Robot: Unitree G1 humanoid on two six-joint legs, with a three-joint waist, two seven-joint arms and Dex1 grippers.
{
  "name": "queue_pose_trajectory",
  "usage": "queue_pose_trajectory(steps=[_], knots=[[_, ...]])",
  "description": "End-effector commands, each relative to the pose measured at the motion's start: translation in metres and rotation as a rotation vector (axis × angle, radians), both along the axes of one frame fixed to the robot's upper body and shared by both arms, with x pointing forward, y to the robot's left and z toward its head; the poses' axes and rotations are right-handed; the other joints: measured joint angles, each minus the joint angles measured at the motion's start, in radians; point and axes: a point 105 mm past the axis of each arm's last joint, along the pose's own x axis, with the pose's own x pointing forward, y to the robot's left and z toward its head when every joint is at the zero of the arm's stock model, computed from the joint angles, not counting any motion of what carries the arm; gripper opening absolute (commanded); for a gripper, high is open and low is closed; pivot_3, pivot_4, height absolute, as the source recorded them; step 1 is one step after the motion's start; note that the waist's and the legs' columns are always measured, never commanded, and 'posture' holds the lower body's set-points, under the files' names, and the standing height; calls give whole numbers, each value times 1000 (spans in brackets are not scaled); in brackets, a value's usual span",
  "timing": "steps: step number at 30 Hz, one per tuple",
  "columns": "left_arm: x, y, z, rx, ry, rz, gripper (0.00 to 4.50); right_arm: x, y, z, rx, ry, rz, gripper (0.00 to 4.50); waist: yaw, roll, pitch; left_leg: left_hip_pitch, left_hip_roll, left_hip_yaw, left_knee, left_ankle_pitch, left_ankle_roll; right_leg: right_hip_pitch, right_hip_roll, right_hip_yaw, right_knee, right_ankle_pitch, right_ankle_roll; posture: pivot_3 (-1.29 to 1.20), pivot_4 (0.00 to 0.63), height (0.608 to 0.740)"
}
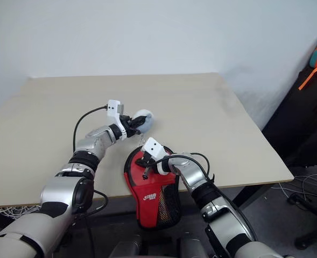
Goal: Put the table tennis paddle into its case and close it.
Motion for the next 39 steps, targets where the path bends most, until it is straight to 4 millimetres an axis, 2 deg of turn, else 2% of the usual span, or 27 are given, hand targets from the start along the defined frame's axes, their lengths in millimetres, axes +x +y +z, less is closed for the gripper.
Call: queue_pose_trajectory(steps=[1, 9, 20, 24, 27, 28, 29, 30, 32, 39], knots=[[-1, -18, 25, 22, -112, -93, 349, -2, -12, -6, -46, 11, -14, 0, -1, 0, 0, 0, 0, 0, 0, 0, 0, 0, 0, 0, 0, 0, 0, 0, 0, 739], [-25, -16, -5, 70, -75, -207, 349, -12, -37, 21, -15, -6, -21, 0, -2, 0, 0, 0, 0, 0, 0, 0, 0, -1, 0, 0, 0, 0, 0, 0, 0, 739], [-44, -15, -21, 116, -59, -276, 349, -21, -65, 47, -28, -28, -28, 0, 0, 0, 0, 0, 0, 0, 0, 0, 0, -1, 0, 0, 0, 0, 0, 0, 0, 739], [-49, -17, -24, 121, -53, -300, 1634, -21, -76, 52, -44, -38, -43, 0, 0, 0, 0, 0, 0, 0, 0, 0, 0, 0, 0, 0, 0, 0, 0, 0, 0, 739], [-54, -20, -24, 117, -48, -328, 2771, -19, -82, 52, -54, -35, -57, 0, 0, 0, 0, 0, 0, 0, 0, 0, 0, 0, 0, 0, 0, 0, 0, 0, 0, 739], [-55, -21, -22, 110, -46, -337, 2994, -19, -83, 52, -56, -35, -61, 0, 0, 0, 0, 0, 0, 0, 0, 0, 0, 0, 0, 0, 0, 0, 0, 0, 0, 739], [-56, -22, -20, 104, -47, -344, 3477, -18, -85, 53, -56, -34, -63, 0, 0, 0, 0, 0, 0, 0, 0, 0, 0, 0, 0, 0, 0, 0, 0, 0, 0, 739], [-56, -22, -17, 102, -50, -348, 3706, -18, -85, 53, -56, -35, -65, 0, 0, 0, 0, 0, 0, 0, 0, 0, 0, 0, 0, 0, 0, 0, 0, 0, 0, 739], [-58, -23, -10, 97, -64, -360, 4458, -17, -87, 55, -60, -37, -65, 0, 0, 0, 0, 0, 0, 0, 0, 0, 0, 0, 0, 0, 0, -1, 0, 0, 0, 739], [-59, -19, 16, 56, -99, -374, 4458, -18, -96, 61, -77, -47, -43, 0, 0, 0, 0, 0, 0, 0, 0, 0, 0, -1, 0, 0, 0, -1, 0, 0, 0, 739]])
